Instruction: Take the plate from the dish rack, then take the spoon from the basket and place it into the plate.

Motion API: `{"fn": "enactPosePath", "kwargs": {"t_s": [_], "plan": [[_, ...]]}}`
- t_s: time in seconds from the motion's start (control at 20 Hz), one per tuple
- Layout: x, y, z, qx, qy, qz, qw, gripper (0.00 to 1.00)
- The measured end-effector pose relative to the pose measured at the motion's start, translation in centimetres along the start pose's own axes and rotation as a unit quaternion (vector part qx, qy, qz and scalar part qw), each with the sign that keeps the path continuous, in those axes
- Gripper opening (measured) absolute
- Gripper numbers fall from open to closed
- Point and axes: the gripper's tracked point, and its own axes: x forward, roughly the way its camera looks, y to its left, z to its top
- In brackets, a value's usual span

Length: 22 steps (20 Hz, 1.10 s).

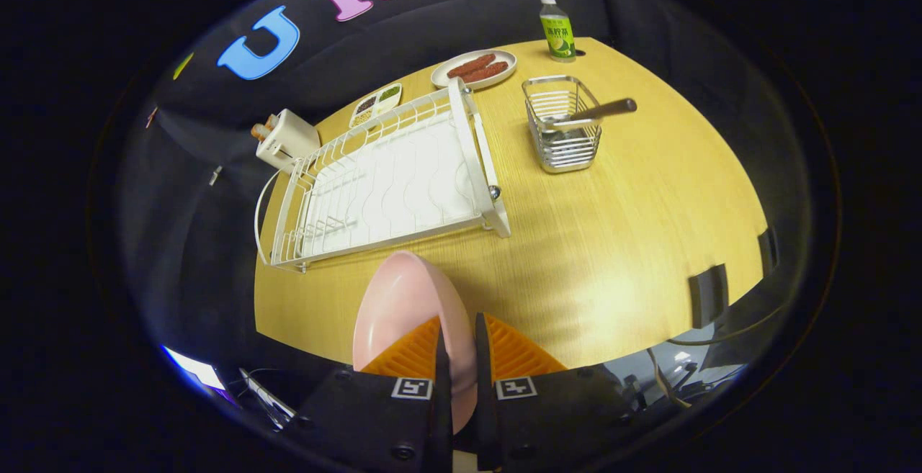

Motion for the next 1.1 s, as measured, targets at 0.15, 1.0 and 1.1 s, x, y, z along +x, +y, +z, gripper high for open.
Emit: {"fn": "enactPosePath", "kwargs": {"t_s": [0.15, 1.0, 1.1], "plan": [[2.9, -0.6, 0.2, 0.012, -0.005, 0.005, 1.000, 0.17], [5.4, -3.4, 0.4, -0.053, -0.014, -0.031, 0.998, 0.40], [4.1, -3.0, 1.1, -0.062, -0.032, -0.014, 0.997, 0.48]]}}
